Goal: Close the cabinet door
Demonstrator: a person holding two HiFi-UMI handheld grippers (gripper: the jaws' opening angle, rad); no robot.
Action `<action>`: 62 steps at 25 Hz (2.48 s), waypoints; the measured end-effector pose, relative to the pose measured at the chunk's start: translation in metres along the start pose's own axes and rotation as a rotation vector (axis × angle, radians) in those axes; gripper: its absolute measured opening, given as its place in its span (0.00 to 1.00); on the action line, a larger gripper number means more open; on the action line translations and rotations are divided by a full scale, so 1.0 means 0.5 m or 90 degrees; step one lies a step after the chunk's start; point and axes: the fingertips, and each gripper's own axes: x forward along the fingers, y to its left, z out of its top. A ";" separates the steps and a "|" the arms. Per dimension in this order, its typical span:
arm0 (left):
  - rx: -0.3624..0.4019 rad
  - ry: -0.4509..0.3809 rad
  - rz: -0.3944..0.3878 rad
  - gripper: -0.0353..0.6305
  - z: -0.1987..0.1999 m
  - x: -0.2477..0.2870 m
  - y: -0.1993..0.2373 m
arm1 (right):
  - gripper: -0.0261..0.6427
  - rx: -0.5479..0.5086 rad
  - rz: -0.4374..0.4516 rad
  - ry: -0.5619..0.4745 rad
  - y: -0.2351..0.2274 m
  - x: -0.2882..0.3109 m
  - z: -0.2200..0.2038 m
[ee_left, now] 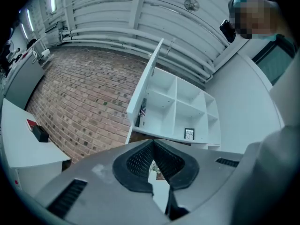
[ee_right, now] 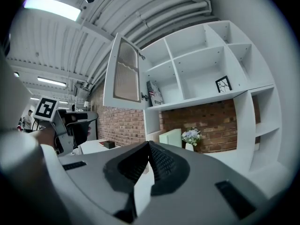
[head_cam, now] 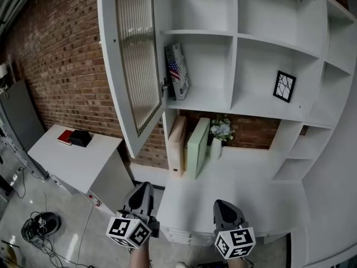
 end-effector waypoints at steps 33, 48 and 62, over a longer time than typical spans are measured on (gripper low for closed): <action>0.057 -0.051 0.001 0.19 0.126 0.114 0.109 | 0.04 -0.008 0.079 0.003 0.056 0.212 0.051; 0.094 -0.027 0.020 0.18 0.129 0.130 0.097 | 0.04 -0.006 0.093 0.000 0.050 0.209 0.055; 0.086 -0.006 -0.003 0.19 0.116 0.136 0.061 | 0.04 0.003 0.102 0.004 0.053 0.204 0.044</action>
